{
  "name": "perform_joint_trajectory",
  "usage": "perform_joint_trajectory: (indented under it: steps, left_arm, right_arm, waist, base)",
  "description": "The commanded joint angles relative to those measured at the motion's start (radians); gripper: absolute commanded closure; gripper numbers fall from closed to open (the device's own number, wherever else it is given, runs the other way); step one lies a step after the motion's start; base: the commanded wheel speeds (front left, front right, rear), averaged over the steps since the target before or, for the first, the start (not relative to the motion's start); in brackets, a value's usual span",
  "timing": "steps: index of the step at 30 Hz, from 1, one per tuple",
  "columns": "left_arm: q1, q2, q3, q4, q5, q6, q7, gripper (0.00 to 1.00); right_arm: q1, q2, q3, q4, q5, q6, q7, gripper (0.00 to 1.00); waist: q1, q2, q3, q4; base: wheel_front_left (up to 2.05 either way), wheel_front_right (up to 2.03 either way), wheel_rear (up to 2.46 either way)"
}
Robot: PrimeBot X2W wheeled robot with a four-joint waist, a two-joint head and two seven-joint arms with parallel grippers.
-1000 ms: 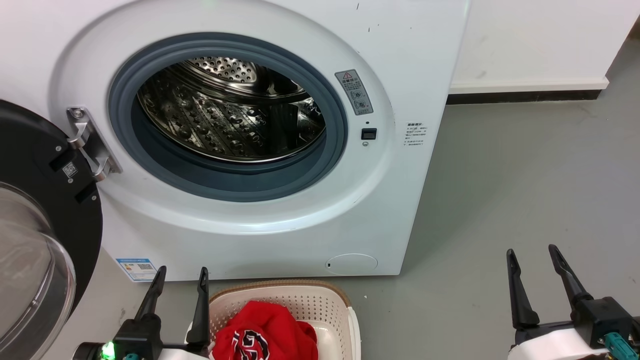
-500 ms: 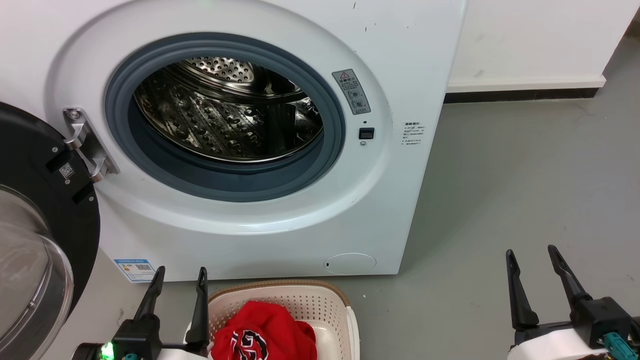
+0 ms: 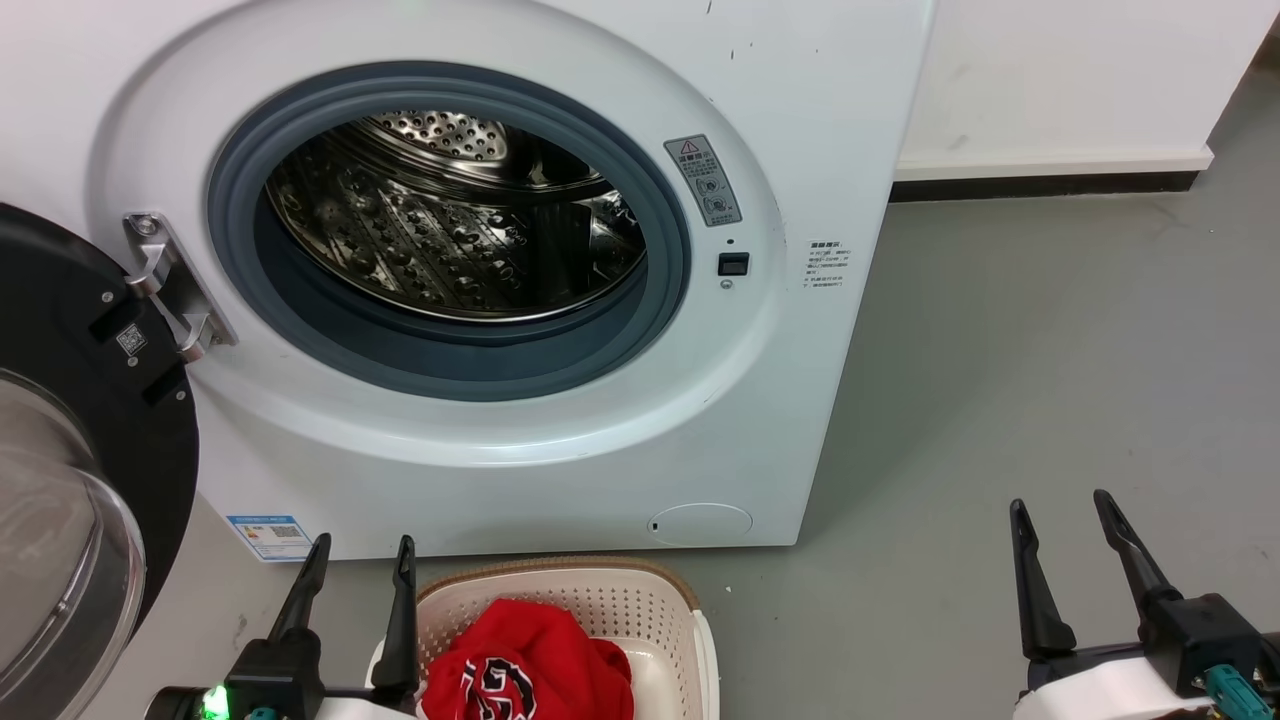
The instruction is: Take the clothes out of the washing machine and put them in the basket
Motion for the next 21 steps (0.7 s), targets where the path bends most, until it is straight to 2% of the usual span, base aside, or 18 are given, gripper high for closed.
perform_joint_trajectory:
  steps: [1,15,16,19,21]
  left_arm:
    - [-0.001,-0.006,0.005,0.002,0.007,-0.001,-0.003,0.0]
    - [-0.003,-0.007,0.016,-0.001,0.006,-0.011,-0.003,0.0]
    - [-0.002,-0.004,0.017,0.002,0.005,-0.009,0.0,1.0]
    - [0.003,-0.007,0.017,0.032,0.004,-0.009,0.006,1.0]
    - [-0.011,-0.008,0.027,0.044,-0.037,-0.011,0.022,1.0]
  right_arm:
    - [-0.003,0.001,0.0,-0.001,0.0,-0.001,-0.002,0.0]
    - [-0.001,0.001,-0.001,-0.002,0.005,-0.001,-0.002,0.0]
    - [-0.001,0.0,0.0,0.001,0.001,0.0,0.0,1.0]
    - [0.004,0.0,0.002,0.028,0.002,0.0,0.002,1.0]
    - [-0.003,0.0,0.0,0.034,0.047,0.0,0.012,1.0]
  waist:
    - [0.0,-0.0001,0.001,-0.001]
    - [0.0,-0.0001,-0.003,-0.003]
    - [0.0001,-0.0001,-0.003,-0.003]
    - [0.0,-0.0001,-0.003,-0.003]
    - [0.0,-0.0001,-0.003,-0.002]
  base:
    - [0.0,0.0,0.0]
    - [0.0,0.0,0.0]
    - [0.0,0.0,0.0]
    - [0.0,0.0,0.0]
    - [0.0,0.0,0.0]
